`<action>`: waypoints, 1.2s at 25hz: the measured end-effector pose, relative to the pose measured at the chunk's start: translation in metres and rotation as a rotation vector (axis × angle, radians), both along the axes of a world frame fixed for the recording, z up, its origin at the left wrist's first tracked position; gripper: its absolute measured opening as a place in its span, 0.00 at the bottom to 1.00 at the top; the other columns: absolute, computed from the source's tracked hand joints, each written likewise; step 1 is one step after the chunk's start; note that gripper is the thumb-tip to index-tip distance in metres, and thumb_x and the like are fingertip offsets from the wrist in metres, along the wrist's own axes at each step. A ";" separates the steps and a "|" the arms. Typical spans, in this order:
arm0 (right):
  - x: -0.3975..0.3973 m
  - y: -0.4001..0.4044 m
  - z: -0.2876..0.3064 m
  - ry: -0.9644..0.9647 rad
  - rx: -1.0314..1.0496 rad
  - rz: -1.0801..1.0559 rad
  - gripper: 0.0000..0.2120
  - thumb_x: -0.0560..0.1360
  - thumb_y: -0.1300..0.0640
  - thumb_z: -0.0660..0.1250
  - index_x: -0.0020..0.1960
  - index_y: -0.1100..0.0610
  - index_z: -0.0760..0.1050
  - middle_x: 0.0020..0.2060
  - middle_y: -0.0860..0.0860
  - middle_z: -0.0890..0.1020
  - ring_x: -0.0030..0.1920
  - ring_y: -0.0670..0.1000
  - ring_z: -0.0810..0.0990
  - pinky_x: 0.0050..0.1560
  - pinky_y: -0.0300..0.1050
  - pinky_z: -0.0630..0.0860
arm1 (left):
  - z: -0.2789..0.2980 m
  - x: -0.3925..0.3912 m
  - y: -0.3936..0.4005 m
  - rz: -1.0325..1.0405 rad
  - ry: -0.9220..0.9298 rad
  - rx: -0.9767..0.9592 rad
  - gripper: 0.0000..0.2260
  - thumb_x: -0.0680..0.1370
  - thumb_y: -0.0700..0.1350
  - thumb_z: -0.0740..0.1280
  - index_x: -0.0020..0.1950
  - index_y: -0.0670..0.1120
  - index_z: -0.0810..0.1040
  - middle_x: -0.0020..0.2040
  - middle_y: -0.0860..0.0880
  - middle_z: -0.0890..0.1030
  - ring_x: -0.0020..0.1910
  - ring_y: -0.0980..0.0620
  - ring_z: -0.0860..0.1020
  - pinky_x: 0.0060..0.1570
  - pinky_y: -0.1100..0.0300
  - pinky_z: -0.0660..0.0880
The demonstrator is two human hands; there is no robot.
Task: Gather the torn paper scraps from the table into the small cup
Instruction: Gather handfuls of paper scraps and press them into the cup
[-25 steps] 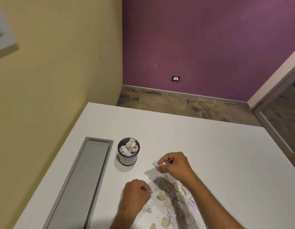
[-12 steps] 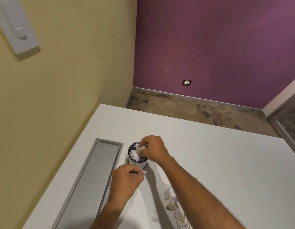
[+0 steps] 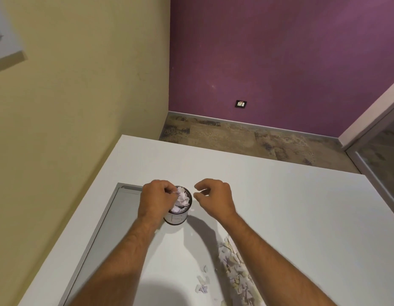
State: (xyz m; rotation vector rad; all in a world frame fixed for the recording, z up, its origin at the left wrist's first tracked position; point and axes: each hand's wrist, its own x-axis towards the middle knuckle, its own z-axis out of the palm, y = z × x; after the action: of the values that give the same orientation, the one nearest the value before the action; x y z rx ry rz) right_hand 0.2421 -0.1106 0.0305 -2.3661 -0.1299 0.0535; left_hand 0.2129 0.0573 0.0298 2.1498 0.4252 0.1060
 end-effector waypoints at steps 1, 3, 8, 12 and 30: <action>-0.003 -0.008 -0.003 0.009 0.038 -0.042 0.09 0.67 0.58 0.74 0.47 0.51 0.84 0.42 0.45 0.86 0.39 0.43 0.83 0.48 0.38 0.78 | -0.003 0.004 -0.001 -0.018 0.025 0.046 0.08 0.66 0.35 0.73 0.39 0.47 0.85 0.38 0.48 0.85 0.38 0.50 0.81 0.42 0.61 0.78; -0.010 -0.024 -0.011 0.043 0.072 -0.093 0.08 0.68 0.59 0.74 0.46 0.51 0.84 0.40 0.43 0.85 0.38 0.41 0.82 0.48 0.37 0.79 | -0.011 0.009 -0.001 -0.067 0.063 0.148 0.06 0.69 0.37 0.72 0.43 0.46 0.85 0.43 0.46 0.85 0.43 0.47 0.82 0.47 0.57 0.79; -0.029 -0.072 -0.033 0.144 0.016 -0.131 0.11 0.68 0.61 0.73 0.49 0.50 0.83 0.44 0.43 0.85 0.41 0.39 0.82 0.49 0.37 0.79 | -0.017 0.005 -0.003 -0.204 0.052 0.399 0.14 0.70 0.44 0.70 0.55 0.47 0.81 0.53 0.47 0.80 0.56 0.45 0.73 0.50 0.50 0.78; -0.054 -0.100 -0.046 0.196 -0.125 -0.151 0.10 0.70 0.59 0.71 0.50 0.49 0.82 0.46 0.43 0.85 0.43 0.43 0.83 0.47 0.36 0.77 | -0.012 -0.014 -0.024 -0.228 -0.264 0.330 0.13 0.71 0.44 0.72 0.55 0.47 0.80 0.52 0.50 0.78 0.54 0.48 0.74 0.46 0.51 0.78; -0.119 -0.096 -0.074 0.258 -0.475 0.063 0.11 0.70 0.63 0.65 0.47 0.49 0.79 0.47 0.49 0.76 0.45 0.50 0.78 0.40 0.39 0.71 | -0.106 -0.115 -0.123 -0.614 0.218 0.399 0.14 0.76 0.49 0.67 0.61 0.53 0.73 0.60 0.50 0.71 0.59 0.49 0.73 0.58 0.55 0.75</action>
State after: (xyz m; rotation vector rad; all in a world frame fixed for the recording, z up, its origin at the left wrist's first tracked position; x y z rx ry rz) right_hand 0.1231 -0.2063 -0.0433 -2.7986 -0.0720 0.4636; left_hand 0.0976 -0.0658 -0.0766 2.6001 -0.1661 -0.4254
